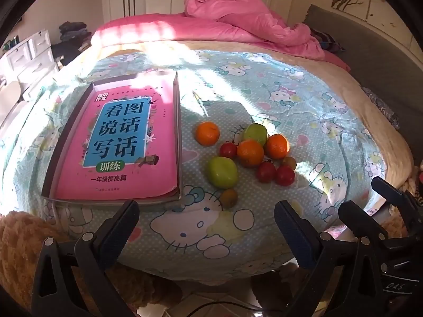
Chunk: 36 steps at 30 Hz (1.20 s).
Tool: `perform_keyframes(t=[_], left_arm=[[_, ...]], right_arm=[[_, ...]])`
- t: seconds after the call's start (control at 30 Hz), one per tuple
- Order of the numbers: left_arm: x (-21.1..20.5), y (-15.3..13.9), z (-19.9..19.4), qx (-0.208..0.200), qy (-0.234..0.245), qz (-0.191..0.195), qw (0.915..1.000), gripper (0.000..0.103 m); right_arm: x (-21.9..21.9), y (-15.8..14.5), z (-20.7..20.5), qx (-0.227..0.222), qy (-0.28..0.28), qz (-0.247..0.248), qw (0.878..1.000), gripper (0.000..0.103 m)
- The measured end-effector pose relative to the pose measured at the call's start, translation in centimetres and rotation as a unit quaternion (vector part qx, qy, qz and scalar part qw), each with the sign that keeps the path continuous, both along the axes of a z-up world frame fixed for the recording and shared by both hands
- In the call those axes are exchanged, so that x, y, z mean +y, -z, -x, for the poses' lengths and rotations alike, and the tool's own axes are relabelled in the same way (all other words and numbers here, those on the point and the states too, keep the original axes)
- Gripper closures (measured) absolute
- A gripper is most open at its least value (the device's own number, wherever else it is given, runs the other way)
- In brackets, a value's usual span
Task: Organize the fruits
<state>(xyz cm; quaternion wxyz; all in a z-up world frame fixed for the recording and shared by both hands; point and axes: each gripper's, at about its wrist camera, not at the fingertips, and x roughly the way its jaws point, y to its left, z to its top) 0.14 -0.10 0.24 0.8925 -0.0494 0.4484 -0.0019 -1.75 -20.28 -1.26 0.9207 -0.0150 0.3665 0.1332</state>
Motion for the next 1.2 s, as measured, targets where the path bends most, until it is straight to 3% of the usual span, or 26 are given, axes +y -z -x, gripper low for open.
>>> perform_keyframes(t=[1.2], left_arm=[[-0.18, 0.17, -0.08, 0.002, 0.013, 0.014, 0.9998, 0.001]], right_arm=[[-0.29, 0.13, -0.37, 0.003, 0.009, 0.004, 1.000, 0.001]])
